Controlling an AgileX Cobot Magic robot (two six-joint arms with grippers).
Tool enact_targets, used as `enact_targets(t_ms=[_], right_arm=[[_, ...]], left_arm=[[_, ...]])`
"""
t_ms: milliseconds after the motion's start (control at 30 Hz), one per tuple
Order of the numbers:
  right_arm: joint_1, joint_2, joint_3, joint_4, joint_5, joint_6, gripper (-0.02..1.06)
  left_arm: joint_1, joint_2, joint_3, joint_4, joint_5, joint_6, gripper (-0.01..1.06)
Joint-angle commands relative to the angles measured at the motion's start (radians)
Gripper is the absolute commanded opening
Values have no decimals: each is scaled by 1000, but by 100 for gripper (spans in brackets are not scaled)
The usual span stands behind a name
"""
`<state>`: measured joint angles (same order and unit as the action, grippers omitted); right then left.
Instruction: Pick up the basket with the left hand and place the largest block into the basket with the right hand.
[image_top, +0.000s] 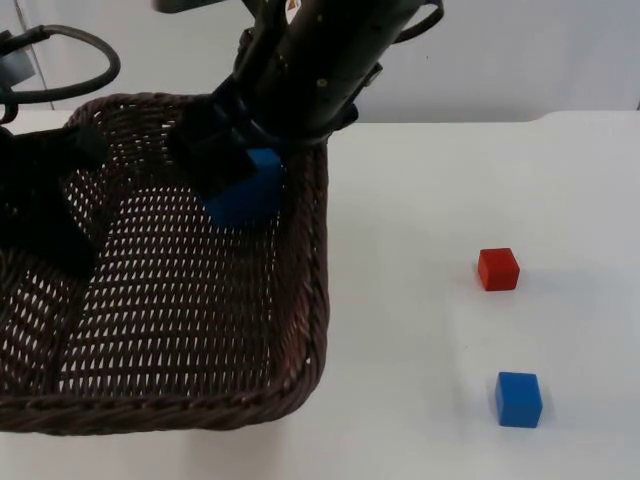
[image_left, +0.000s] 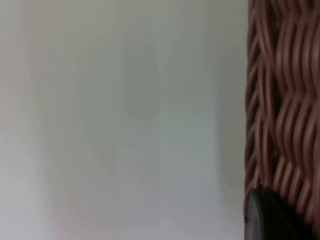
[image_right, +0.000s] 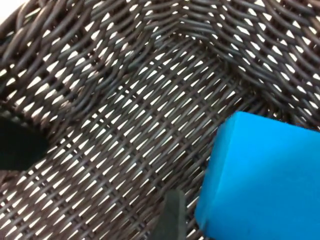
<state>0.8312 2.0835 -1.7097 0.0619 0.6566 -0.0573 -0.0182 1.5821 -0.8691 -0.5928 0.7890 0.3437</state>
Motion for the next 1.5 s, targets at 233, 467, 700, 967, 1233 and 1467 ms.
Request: enact_targets(t_ms=[233, 467, 700, 967, 1233, 1467], right_arm=[[-3, -76, -5, -100, 126, -6, 72], [-20, -196, -5, -131, 228, -8, 72], [-20, -335, 33, -115, 258, -14, 72], [-20, -496, 226, -62, 168, -10, 72], [-20, -637, 429, -52, 48, 35, 72], [-20, -705, 500, -52, 28, 42, 72]], left_arm=[[2, -16, -5, -22, -9, -1, 0], [2, -16, -5, -12, -9, -1, 0], [2, -16, -5, -8, -9, -1, 0], [2, -16, -5, -40, -9, -1, 0], [2, -16, -5, -49, -16, -1, 0], [2, -16, -5, -47, -15, 34, 0]])
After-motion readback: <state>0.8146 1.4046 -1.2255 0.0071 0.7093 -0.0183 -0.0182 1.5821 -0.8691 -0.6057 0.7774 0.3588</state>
